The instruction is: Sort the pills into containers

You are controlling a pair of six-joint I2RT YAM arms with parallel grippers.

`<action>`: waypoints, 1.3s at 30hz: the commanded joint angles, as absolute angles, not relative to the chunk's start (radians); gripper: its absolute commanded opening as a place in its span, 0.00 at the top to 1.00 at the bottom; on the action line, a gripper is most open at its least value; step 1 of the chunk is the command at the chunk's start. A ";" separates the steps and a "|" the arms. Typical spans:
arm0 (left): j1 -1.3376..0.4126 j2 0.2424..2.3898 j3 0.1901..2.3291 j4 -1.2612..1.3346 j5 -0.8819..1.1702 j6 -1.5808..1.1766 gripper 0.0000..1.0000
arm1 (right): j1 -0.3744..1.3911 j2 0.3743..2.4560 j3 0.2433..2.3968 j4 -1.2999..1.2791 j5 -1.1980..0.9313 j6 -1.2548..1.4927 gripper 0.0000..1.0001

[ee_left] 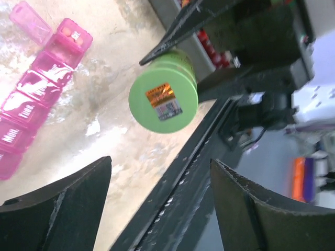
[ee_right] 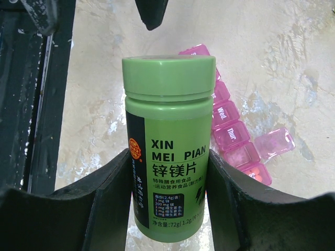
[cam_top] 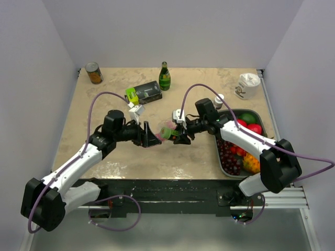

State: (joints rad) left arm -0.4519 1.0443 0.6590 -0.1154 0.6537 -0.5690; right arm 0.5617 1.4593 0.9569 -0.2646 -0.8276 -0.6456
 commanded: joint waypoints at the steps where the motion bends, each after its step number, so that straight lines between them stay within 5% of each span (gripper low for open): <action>1: -0.445 0.993 0.724 -0.154 0.706 -0.304 0.17 | 0.560 1.454 0.974 -0.233 -0.859 -0.656 1.00; 6: -0.449 0.806 0.579 0.203 0.732 0.042 0.01 | 0.557 1.450 0.979 -0.270 -0.908 -0.704 1.00; 18: -0.457 0.946 0.499 0.504 0.891 0.317 0.01 | 0.555 1.456 0.977 -0.311 -0.954 -0.755 1.00; 28: -0.555 1.072 0.575 0.394 0.890 0.426 0.05 | 0.557 1.460 0.977 -0.314 -0.957 -0.756 1.00; 39: -0.568 1.123 0.630 0.284 0.802 0.420 0.24 | 0.557 1.459 0.979 -0.316 -0.956 -0.756 1.00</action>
State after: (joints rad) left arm -0.5598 1.1183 0.5880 0.2874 0.8227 0.3870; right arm 0.5606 1.4670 0.9569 -0.3302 -0.9112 -0.7414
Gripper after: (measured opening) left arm 0.765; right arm 0.535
